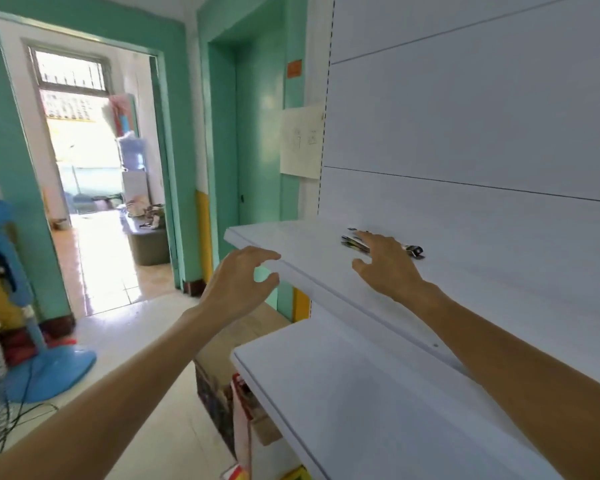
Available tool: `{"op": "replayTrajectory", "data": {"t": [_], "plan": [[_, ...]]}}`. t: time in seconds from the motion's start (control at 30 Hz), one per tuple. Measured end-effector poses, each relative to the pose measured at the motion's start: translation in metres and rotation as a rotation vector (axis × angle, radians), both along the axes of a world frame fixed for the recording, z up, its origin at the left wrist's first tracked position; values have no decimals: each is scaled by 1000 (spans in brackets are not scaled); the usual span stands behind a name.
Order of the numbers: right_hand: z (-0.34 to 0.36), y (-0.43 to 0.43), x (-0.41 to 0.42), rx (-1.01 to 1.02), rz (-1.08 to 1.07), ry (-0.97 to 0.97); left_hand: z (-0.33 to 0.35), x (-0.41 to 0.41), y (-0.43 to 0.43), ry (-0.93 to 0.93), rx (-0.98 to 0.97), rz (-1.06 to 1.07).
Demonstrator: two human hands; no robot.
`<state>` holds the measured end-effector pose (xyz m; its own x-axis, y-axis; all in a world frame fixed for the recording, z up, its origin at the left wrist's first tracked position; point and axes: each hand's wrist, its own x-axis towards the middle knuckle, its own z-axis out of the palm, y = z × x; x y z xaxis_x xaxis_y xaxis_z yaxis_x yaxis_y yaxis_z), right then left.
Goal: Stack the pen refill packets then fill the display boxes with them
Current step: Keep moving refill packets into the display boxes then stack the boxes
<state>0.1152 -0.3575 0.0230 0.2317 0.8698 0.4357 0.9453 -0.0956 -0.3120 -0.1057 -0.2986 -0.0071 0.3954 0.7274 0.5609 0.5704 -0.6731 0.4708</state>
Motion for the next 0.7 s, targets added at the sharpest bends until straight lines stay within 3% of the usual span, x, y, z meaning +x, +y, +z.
{"op": "replayTrajectory", "data": {"t": [0.2,0.37,0.7], "plan": [[6,113,-39,-61,-7,-66,8,-39,116,62,0,-56],[13,163,-41,-54,-57,-88,21,-23,186,64,-10,-149],[36,165,79,7,-340,-30,8,91,259,136,-75,-407]]}}
